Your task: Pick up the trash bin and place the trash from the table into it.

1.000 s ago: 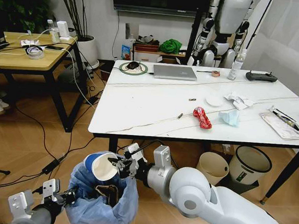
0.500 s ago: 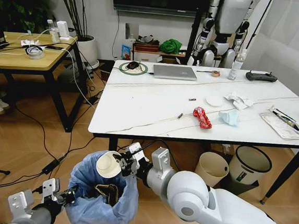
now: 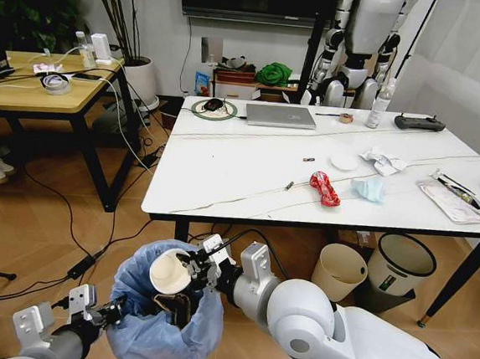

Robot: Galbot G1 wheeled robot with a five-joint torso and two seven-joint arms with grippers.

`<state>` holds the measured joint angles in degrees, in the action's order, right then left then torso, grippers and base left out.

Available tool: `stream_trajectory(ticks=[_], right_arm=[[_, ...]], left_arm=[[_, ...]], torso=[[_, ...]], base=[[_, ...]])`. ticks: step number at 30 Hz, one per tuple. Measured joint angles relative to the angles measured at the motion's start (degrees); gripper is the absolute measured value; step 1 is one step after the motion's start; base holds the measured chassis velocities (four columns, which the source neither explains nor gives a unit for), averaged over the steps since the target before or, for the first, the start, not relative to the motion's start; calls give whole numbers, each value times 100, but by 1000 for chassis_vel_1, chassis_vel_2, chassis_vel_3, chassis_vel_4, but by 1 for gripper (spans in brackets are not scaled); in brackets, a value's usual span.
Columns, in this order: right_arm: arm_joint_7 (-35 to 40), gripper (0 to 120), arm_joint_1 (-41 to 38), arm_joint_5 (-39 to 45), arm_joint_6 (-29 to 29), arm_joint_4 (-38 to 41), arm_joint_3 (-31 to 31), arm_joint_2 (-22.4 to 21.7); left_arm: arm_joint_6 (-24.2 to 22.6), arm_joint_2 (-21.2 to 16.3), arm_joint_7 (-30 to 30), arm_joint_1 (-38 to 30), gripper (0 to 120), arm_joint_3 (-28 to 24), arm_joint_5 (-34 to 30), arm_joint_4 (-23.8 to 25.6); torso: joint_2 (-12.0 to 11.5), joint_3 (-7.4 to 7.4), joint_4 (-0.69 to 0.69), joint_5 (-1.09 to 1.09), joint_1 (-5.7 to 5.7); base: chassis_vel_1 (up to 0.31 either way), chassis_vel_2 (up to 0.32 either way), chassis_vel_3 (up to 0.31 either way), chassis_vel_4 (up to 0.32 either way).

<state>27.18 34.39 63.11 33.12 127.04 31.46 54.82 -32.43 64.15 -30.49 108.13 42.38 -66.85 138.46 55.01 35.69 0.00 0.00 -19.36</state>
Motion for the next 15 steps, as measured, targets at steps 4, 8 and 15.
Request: stream_trajectory(ticks=[4, 8, 15], right_arm=[[2, 41, -5, 2, 6, -1, -1, -21], [6, 53, -2, 13, 16, 42, -1, -73], [41, 79, -35, 166, 27, 159, -118, -189]], left_arm=[[0, -6, -4, -17, 0, -1, -21, -18], [1, -12, -8, -40, 0, -4, -22, -66], [1, -31, -10, -68, 0, -17, -27, -103]], torso=[[0, 0, 0, 0, 0], [0, 0, 0, 0, 0], [0, 0, 0, 0, 0]], base=[[0, 0, 0, 0], [0, 0, 0, 0], [0, 0, 0, 0]])
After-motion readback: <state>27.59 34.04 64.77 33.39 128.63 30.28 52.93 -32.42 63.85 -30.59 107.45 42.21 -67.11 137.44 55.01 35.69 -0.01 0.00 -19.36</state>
